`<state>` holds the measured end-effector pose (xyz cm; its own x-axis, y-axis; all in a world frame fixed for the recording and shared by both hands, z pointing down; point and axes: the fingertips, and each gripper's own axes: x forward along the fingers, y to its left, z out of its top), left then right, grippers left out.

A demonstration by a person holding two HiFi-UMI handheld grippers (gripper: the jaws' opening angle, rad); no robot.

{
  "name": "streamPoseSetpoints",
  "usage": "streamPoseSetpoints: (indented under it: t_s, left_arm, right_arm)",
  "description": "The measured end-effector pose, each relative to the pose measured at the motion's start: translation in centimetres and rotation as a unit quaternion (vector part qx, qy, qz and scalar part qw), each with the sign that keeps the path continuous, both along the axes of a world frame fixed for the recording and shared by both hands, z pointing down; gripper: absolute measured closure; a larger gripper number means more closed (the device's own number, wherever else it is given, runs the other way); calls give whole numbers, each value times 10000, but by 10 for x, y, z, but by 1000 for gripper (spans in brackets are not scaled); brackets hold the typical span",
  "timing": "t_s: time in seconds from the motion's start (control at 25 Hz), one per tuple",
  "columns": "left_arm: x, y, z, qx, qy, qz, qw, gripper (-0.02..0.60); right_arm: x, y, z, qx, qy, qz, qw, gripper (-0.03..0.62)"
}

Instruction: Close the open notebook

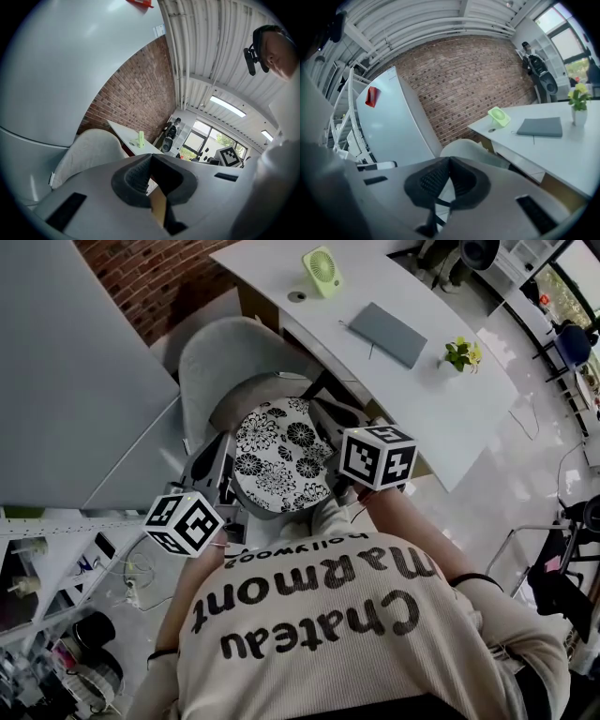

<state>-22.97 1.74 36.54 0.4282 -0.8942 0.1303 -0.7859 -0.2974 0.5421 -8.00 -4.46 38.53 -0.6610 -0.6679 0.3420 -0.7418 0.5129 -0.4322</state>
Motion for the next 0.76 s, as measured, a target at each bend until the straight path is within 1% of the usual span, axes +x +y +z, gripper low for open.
streamPoseSetpoints:
  t_s: [0.32, 0.76]
  left_arm:
    - [2, 1, 8, -134, 114, 15, 9998, 581]
    - [6, -5, 15, -230, 154, 56, 9996, 581]
  right_arm:
    - [2, 3, 6, -38, 116, -39, 9999, 591]
    - [6, 1, 13, -100, 228, -39, 9997, 591]
